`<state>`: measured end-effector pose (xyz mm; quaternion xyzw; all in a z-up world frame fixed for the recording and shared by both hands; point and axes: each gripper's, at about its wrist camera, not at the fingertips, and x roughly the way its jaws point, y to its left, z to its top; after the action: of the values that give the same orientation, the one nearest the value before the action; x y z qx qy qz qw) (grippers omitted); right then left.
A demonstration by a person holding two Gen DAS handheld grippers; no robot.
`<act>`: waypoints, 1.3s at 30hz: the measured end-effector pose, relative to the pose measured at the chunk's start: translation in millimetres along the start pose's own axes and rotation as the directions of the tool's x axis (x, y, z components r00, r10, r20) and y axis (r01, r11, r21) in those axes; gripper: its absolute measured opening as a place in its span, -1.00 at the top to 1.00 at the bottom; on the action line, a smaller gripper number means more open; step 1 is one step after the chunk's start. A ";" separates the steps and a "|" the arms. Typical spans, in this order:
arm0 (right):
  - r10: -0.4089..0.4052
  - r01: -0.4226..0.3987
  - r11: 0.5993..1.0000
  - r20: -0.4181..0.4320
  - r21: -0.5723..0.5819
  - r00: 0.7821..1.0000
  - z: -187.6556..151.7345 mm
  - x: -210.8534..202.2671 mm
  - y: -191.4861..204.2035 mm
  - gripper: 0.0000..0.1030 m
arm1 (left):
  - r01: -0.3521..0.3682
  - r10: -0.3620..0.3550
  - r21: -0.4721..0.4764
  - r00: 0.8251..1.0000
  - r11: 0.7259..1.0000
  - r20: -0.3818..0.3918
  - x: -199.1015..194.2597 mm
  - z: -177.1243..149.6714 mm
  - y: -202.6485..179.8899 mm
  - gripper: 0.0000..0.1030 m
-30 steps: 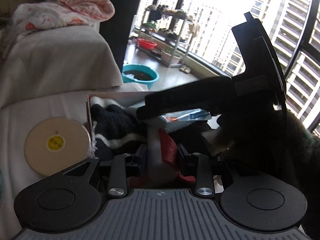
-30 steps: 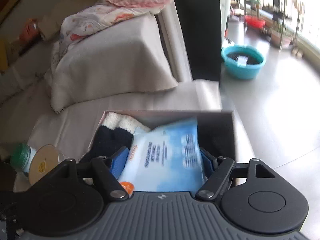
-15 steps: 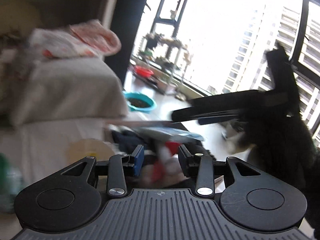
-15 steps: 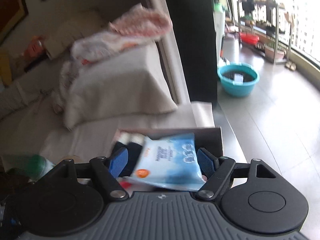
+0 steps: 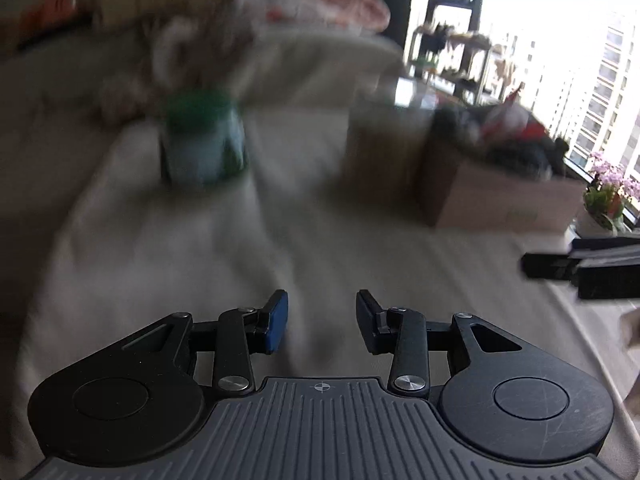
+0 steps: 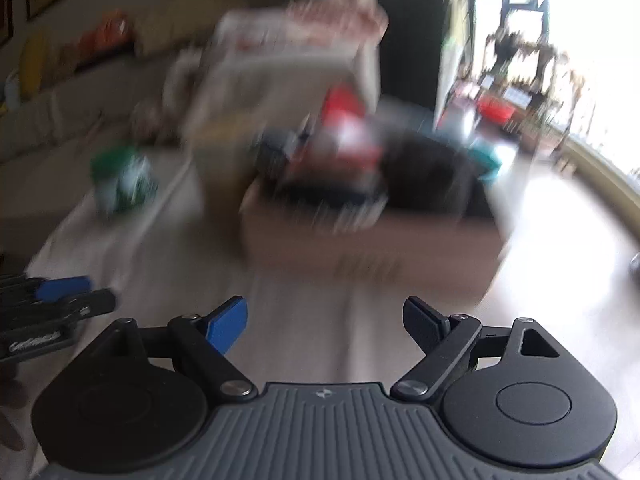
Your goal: Organize soft objects
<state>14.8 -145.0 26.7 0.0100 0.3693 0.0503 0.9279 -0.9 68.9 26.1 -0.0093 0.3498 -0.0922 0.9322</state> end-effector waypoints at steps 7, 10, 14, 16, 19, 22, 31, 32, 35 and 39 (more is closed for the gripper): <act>-0.057 0.057 0.998 -0.016 -0.017 0.998 -17.9 24.7 5.5 -0.88 | -0.007 0.006 0.024 0.999 1.000 0.033 9.9 -8.1 -19.3 -0.46; -0.091 0.091 0.996 -0.017 0.024 0.996 -19.2 26.0 0.4 -0.97 | -0.069 0.066 0.053 0.997 0.996 0.051 10.7 -16.2 -32.7 -0.49; -0.132 0.133 0.990 -0.018 0.053 0.991 -20.0 28.2 0.6 -1.00 | -0.106 0.104 0.026 0.993 0.994 0.058 13.4 -14.7 -36.6 -0.47; -0.138 0.138 0.989 -0.011 0.060 0.990 -20.9 27.2 2.1 -1.00 | -0.116 0.115 0.013 0.992 0.993 0.059 14.6 -13.9 -37.9 -0.49; -0.152 0.150 0.986 0.033 0.071 0.988 -28.6 24.8 4.0 -1.00 | -0.136 0.135 0.012 0.989 0.991 0.058 14.9 -13.7 -41.5 -0.50; -0.175 0.170 0.982 0.054 0.081 0.983 -36.3 22.1 6.8 -1.00 | -0.141 0.140 0.011 0.988 0.990 0.058 14.3 -14.0 -42.4 -0.50; -0.172 0.168 0.982 0.053 0.087 0.984 -34.2 22.3 5.8 -1.00 | -0.141 0.140 0.010 0.988 0.990 0.059 14.1 -14.0 -42.4 -0.50; -0.172 0.167 0.982 0.053 0.087 0.984 -34.6 22.3 5.3 -1.00 | -0.141 0.140 0.010 0.988 0.990 0.059 13.7 -14.4 -42.7 -0.50; -0.172 0.167 0.982 0.053 0.087 0.984 -34.6 22.2 5.4 -1.00 | -0.141 0.140 0.010 0.988 0.990 0.059 13.7 -14.4 -42.5 -0.50; -0.172 0.167 0.982 0.053 0.087 0.984 -34.3 22.3 5.9 -1.00 | -0.141 0.140 0.010 0.988 0.990 0.059 14.2 -14.0 -42.2 -0.50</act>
<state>6.8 -137.6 -13.2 0.0182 0.3424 -0.0447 0.9383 -6.6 25.6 9.7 0.0193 0.3218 -0.0284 0.9462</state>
